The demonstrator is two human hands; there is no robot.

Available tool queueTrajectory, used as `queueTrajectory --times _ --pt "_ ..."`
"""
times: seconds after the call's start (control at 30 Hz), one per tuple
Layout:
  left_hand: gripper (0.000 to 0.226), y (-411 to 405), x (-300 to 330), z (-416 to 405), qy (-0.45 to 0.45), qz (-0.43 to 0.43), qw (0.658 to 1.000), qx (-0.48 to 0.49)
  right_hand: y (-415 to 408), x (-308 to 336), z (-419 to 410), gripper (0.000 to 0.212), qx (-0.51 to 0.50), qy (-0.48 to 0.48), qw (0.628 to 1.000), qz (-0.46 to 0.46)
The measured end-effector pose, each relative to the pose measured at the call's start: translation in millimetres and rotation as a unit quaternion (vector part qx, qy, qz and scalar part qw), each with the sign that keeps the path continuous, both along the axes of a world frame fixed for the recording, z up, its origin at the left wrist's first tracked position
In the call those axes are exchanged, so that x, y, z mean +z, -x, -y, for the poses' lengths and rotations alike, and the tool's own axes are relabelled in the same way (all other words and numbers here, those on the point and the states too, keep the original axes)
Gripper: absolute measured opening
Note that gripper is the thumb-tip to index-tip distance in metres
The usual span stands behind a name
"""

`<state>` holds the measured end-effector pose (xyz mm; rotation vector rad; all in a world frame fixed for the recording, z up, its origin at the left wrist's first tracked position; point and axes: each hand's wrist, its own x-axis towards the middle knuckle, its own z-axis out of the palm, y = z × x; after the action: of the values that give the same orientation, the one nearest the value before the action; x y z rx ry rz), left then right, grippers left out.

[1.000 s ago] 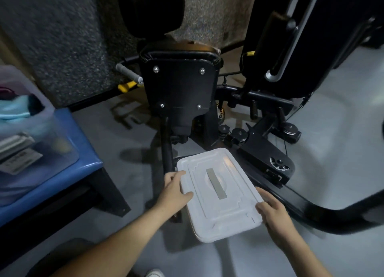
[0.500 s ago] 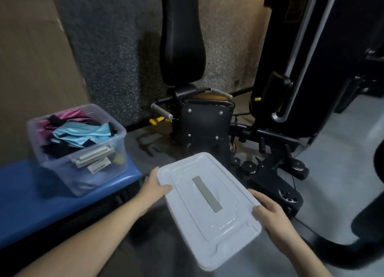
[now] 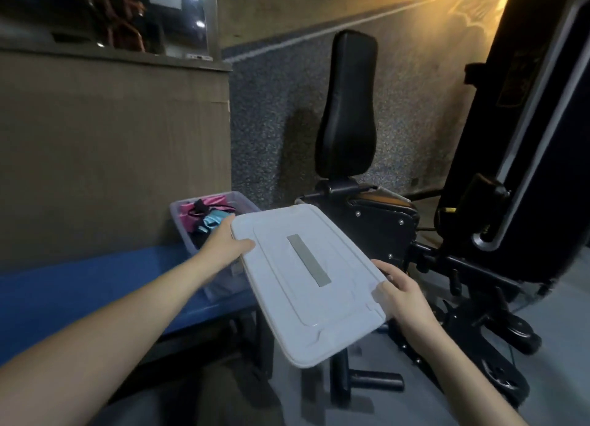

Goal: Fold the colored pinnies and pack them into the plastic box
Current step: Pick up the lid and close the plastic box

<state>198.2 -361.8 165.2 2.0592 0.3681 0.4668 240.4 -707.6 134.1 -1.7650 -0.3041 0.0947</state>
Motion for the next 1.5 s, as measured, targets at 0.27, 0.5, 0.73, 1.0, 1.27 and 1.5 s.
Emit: queueTrajectory --times 0.27,0.5,0.73,1.0,1.27,1.5 --pt "0.054 37 51 -76 0.007 0.023 0.997 0.068 -5 41 -91 0.032 0.031 0.039 0.997 0.065" --pt "0.034 23 43 -157 -0.041 -0.026 0.990 0.132 -37 48 -182 0.037 0.074 0.092 0.990 0.076" --pt "0.052 -44 -4 -224 0.010 -0.074 0.990 0.123 -107 36 -249 0.045 0.080 0.175 0.976 0.100" --pt "0.080 -112 -36 -259 0.022 -0.085 0.986 0.142 -166 -3 -289 0.041 0.070 0.211 0.969 0.109" --pt "0.041 -116 -45 -277 0.079 -0.065 0.988 0.115 -162 -16 -291 0.048 0.077 0.216 0.971 0.070" --pt "0.083 -96 -52 -281 0.228 -0.035 0.966 0.119 -159 -15 -296 0.039 0.080 0.131 0.988 0.005"
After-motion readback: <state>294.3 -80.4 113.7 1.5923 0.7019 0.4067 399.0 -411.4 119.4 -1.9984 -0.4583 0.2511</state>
